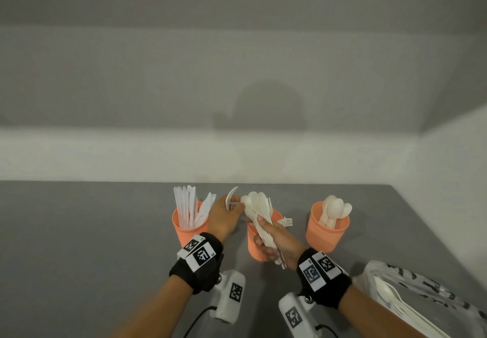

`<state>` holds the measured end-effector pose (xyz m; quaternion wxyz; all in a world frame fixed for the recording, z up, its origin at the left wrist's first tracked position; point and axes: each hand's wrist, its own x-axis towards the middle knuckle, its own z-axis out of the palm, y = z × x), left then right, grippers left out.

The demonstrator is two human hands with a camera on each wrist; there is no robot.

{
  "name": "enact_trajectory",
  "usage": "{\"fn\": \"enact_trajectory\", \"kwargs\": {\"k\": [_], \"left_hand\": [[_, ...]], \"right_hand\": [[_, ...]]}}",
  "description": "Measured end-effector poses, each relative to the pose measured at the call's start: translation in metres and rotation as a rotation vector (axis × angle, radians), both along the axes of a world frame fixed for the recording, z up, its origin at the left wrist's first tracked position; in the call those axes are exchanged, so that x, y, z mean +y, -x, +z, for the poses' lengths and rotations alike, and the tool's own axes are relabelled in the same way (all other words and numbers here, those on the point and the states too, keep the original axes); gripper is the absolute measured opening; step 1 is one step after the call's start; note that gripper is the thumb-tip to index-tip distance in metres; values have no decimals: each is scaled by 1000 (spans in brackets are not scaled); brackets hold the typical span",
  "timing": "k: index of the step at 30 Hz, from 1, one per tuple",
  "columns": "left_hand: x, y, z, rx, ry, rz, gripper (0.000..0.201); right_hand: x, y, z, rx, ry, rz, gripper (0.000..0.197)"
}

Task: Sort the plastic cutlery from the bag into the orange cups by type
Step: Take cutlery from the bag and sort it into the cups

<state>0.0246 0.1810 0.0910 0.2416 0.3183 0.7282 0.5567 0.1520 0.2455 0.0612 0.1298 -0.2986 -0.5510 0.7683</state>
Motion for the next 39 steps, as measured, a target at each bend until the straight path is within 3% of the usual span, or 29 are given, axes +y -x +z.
{"fn": "enact_trajectory", "kwargs": {"k": [8,14,19,26,30,35,39], "left_hand": [[2,-2,-4,80,-86,40,10],[10,-8,-12,110,5,19,9],[13,-16,-12,-81,-53,50,10],[11,-31,-10,-236,-111,-65,13],[9,-23,-9,-295,-138,64,33],[6,-8,-5,-414,-211,112,33],[13,3,-3,-346,-205,159,45]], "right_hand": [[1,2,-1,-30,-85,-24,30],[-1,1,1,-34,-56,-22,38],[3,-3,3,-11,-63,-85,43],[3,-5,-1,-37,-184,-124,26],[6,-12,0,-71,-274,-200,23],[20,-41,13,-18,-447,-339,15],[49,-61,18,-37,-511,-525,20]]}}
